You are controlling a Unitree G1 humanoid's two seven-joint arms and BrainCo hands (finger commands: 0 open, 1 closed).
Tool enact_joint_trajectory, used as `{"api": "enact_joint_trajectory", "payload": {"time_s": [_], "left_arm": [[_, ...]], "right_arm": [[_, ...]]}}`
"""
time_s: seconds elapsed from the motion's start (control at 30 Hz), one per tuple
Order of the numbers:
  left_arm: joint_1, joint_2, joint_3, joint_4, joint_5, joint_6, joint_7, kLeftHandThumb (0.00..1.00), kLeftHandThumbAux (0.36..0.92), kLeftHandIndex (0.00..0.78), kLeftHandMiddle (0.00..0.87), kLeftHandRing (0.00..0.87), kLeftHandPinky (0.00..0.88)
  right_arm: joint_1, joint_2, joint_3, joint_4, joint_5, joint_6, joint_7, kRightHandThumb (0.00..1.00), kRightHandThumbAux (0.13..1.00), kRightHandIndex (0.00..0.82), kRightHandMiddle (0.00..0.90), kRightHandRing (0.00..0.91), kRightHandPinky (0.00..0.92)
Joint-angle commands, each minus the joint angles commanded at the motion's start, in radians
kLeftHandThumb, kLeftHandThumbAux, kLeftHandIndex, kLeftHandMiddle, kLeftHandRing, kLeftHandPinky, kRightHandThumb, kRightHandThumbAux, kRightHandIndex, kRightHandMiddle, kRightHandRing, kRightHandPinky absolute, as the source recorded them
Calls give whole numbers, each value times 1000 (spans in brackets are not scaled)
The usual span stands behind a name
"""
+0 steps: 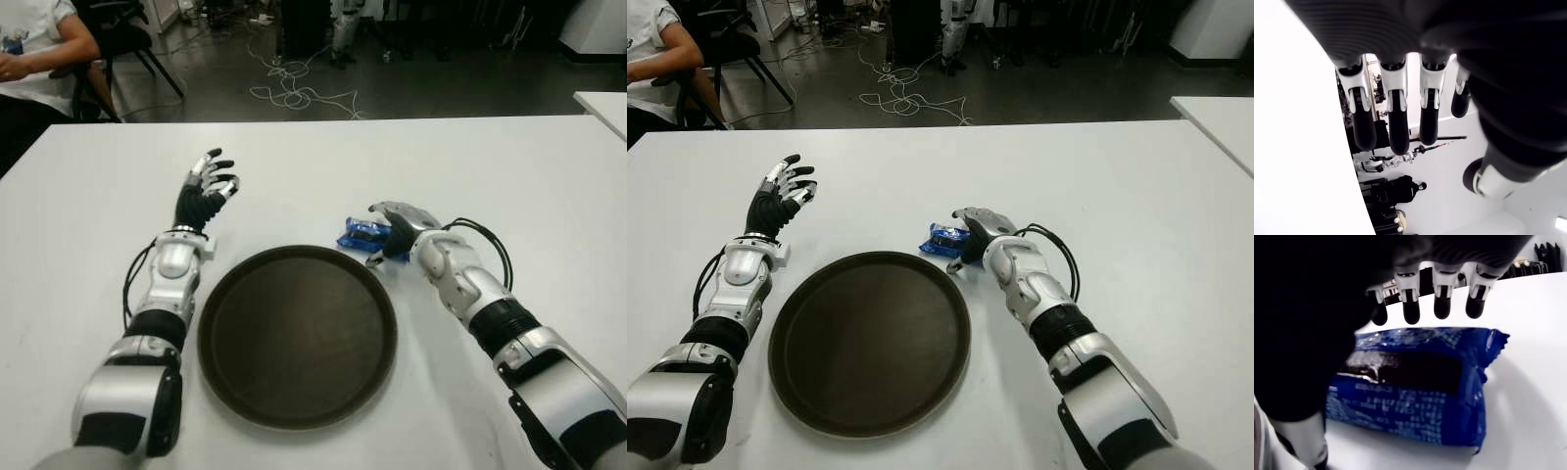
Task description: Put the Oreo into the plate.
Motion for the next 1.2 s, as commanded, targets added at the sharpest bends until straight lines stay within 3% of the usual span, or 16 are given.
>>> {"api": "enact_joint_trajectory", "payload": {"time_s": [0.57, 1.2], "left_arm": [[3, 3, -12, -3, 13, -12, 3, 429, 678, 112, 230, 254, 297], [6, -3, -14, -8, 21, -3, 19, 384, 683, 113, 227, 252, 287]], "right_arm": [[-18, 1, 8, 23, 5, -2, 51, 0, 775, 59, 37, 44, 64], [-15, -14, 18, 41, -10, -41, -9, 0, 766, 105, 78, 75, 78]]}}
